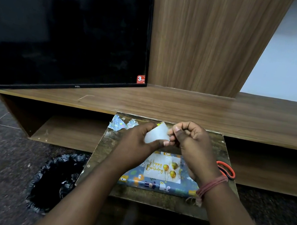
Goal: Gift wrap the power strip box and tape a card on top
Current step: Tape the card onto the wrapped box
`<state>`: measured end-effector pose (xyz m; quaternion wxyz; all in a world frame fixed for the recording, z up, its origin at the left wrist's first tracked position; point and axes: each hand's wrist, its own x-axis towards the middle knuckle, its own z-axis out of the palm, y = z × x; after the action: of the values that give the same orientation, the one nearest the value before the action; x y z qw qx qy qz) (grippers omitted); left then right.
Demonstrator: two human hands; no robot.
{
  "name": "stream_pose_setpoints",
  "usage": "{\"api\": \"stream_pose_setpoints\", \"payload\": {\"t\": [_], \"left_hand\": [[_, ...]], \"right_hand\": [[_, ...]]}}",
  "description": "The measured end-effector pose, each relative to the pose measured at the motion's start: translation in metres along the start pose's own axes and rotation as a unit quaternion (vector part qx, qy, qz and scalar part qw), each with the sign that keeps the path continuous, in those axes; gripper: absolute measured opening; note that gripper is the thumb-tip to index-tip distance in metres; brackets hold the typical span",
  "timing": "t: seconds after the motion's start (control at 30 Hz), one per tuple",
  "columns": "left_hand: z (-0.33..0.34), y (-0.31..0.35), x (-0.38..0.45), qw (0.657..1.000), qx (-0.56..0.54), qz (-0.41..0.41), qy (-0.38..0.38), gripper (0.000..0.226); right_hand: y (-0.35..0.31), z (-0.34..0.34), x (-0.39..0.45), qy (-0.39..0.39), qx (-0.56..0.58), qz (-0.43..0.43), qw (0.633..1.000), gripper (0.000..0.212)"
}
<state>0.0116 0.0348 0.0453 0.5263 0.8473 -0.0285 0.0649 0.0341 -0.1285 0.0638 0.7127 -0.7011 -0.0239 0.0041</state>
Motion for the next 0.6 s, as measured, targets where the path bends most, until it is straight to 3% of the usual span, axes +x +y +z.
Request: {"api": "stream_pose_setpoints", "payload": {"t": [0.1, 0.23, 0.6], "left_hand": [[-0.005, 0.003, 0.002, 1.000, -0.004, -0.003, 0.006, 0.019], [-0.011, 0.004, 0.001, 0.999, -0.007, -0.023, -0.034, 0.017], [-0.016, -0.001, 0.002, 0.997, -0.078, -0.016, -0.023, 0.041]], "right_hand": [[-0.003, 0.005, -0.002, -0.029, 0.061, 0.011, 0.998, 0.017], [-0.005, 0.003, -0.002, 0.017, 0.059, 0.032, 0.998, 0.018], [-0.010, -0.003, 0.002, 0.002, 0.086, 0.076, 0.993, 0.029]]}}
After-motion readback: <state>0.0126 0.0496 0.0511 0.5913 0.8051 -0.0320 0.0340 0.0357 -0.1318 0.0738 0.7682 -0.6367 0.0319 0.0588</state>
